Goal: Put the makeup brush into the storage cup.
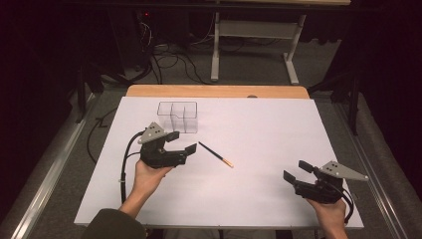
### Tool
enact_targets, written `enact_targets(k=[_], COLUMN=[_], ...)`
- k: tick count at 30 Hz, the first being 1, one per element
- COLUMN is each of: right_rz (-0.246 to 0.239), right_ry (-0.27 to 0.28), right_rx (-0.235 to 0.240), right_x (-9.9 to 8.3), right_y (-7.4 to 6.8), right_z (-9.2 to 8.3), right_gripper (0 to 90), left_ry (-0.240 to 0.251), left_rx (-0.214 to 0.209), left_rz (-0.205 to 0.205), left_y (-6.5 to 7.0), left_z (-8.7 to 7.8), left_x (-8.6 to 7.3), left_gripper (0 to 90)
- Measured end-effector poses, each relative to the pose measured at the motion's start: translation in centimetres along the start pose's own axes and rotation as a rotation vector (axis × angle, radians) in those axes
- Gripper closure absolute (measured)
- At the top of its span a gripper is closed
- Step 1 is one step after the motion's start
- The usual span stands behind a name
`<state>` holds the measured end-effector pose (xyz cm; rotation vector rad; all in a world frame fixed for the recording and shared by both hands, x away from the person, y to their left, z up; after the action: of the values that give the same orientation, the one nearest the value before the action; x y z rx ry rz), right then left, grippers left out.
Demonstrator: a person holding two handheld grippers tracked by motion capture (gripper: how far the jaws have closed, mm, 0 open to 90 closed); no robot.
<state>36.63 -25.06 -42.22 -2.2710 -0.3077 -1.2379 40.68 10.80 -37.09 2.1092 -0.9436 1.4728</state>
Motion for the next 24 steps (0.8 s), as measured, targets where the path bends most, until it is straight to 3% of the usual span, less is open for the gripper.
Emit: enact_targets(k=[11, 24], right_rz=[0.0, 0.001], right_ry=[-0.002, -0.007], right_rx=[0.004, 0.01], right_x=[0.0, -0.1], right_y=[-0.1, -0.2], right_z=[0.0, 0.1], right_gripper=[28.1, 28.2], left_ry=[0.01, 0.014], left_rx=[-0.028, -0.043], left_rz=[-0.02, 0.017], left_y=[-0.1, 0.1], left_z=[1.0, 2.3], left_x=[0.5, 1.5], left_gripper=[21.3, 21.7])
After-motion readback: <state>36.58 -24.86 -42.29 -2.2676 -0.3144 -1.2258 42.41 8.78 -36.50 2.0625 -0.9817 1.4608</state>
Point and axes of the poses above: each handheld gripper's, and its own axes: z roughly forward along the jaws, x roughly out of its top, y roughly to its right, the point moved 8 cm from there along z, roughly forward along the jaws, and after that the axes turned 15 degrees about z, right-handed, at the moved point
